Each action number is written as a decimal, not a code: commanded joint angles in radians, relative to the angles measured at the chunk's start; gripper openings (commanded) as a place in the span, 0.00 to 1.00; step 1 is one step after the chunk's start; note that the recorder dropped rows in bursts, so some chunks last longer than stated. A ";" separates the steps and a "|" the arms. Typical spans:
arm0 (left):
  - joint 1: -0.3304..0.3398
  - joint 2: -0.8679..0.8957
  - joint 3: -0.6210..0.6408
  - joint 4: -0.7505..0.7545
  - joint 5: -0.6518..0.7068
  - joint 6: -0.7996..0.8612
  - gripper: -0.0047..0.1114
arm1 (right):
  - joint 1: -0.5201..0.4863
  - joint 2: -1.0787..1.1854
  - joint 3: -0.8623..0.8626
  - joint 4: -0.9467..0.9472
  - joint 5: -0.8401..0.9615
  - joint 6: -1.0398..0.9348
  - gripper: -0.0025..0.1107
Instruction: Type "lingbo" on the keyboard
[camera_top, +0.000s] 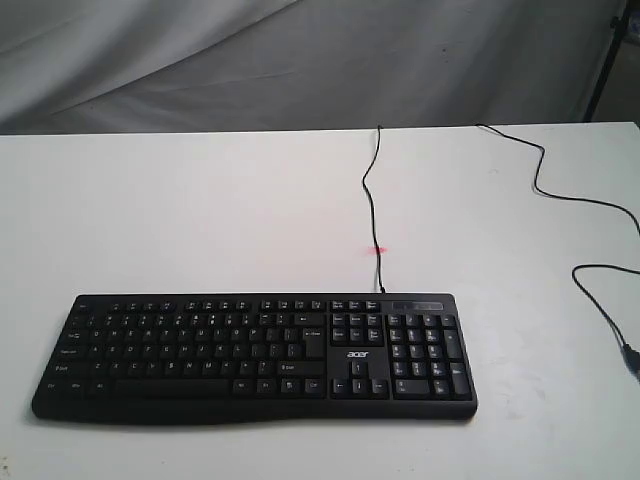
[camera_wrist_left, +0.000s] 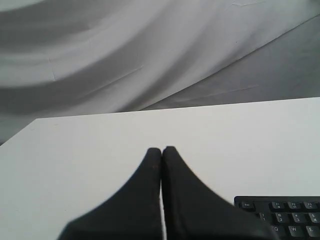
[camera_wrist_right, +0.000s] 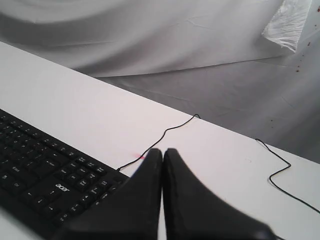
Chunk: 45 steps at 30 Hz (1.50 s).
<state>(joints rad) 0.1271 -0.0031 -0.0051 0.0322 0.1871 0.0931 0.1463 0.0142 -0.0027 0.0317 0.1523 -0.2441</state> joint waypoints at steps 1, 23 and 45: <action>-0.004 0.003 0.005 -0.001 -0.004 -0.003 0.05 | -0.007 -0.006 0.003 0.005 -0.010 -0.001 0.02; -0.004 0.003 0.005 -0.001 -0.004 -0.003 0.05 | -0.007 -0.006 -0.047 0.029 0.092 -0.001 0.02; -0.004 0.003 0.005 -0.001 -0.004 -0.003 0.05 | -0.007 0.536 -0.743 0.165 0.586 -0.001 0.02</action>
<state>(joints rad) 0.1271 -0.0031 -0.0051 0.0322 0.1871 0.0931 0.1463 0.4911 -0.7171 0.1319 0.7388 -0.2441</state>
